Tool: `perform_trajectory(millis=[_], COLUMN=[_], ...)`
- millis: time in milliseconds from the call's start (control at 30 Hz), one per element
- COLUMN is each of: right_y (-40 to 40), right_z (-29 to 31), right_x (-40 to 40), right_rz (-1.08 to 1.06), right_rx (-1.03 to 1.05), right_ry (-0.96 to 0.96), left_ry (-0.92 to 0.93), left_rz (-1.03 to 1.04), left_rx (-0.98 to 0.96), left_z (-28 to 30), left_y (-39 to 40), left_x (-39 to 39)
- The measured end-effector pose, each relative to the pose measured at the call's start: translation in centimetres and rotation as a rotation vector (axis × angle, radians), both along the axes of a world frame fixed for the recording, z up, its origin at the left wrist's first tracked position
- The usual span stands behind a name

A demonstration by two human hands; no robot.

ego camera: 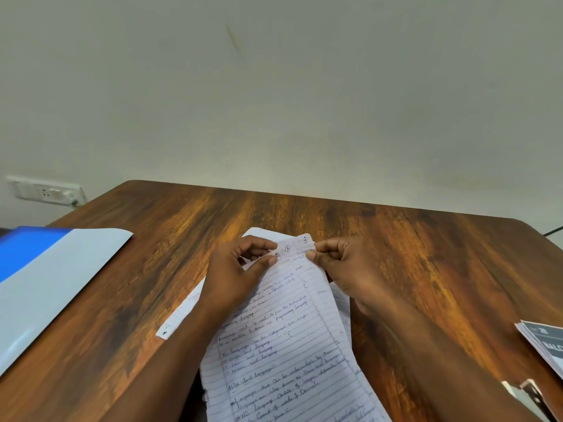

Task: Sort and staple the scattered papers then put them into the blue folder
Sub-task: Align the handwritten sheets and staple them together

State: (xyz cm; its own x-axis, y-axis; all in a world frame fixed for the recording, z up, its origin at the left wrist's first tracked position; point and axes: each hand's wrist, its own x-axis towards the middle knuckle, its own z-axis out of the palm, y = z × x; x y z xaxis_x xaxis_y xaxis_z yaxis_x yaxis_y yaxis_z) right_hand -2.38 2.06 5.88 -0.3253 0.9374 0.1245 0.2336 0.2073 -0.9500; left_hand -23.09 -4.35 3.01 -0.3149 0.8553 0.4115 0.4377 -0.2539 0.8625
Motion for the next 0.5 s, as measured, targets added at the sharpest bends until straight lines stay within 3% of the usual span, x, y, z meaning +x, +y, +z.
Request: perform_trajectory(millis=[500], right_y=[0.12], right_z=[-0.33], right_x=[-0.30], right_rz=[0.126], right_rx=[0.071], right_ry=[-0.198], left_ry=[0.048], left_rz=[0.017], left_rx=[0.019], left_z=[0.41], left_y=[-0.20], left_x=[0.71])
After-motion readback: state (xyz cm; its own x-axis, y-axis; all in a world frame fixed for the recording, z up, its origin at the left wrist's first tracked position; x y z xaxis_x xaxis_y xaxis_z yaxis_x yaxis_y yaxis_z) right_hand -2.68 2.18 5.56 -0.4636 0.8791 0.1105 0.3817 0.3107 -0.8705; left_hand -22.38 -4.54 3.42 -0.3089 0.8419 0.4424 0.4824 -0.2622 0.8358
